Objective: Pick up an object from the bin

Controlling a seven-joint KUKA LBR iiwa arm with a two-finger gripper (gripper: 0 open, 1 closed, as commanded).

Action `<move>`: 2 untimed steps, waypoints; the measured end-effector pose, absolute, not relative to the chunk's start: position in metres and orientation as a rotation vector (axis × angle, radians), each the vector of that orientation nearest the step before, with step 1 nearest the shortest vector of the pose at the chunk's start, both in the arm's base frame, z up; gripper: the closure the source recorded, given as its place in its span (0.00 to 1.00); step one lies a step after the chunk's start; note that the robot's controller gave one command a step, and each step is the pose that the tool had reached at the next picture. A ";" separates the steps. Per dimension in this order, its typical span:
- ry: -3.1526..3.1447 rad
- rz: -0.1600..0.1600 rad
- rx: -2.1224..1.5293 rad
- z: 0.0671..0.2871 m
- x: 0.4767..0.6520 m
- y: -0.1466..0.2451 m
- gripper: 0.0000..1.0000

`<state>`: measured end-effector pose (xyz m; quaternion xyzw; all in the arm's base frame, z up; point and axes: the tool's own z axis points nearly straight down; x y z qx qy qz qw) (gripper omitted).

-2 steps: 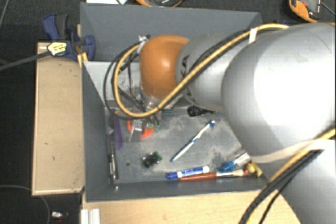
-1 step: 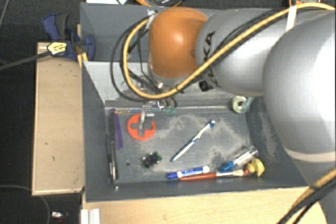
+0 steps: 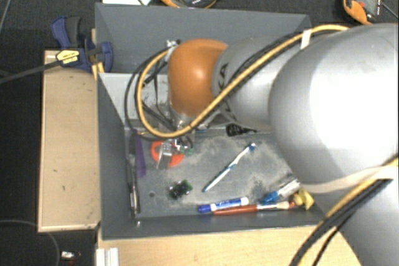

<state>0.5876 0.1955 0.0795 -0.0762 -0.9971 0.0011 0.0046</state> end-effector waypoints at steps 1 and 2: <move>-3.117 -0.013 -0.507 0.071 0.581 0.185 0.00; -3.128 -0.001 -0.256 0.081 0.589 0.195 1.00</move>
Offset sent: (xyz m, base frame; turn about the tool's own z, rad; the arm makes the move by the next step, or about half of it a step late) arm 0.0002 -0.0004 0.0003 0.0099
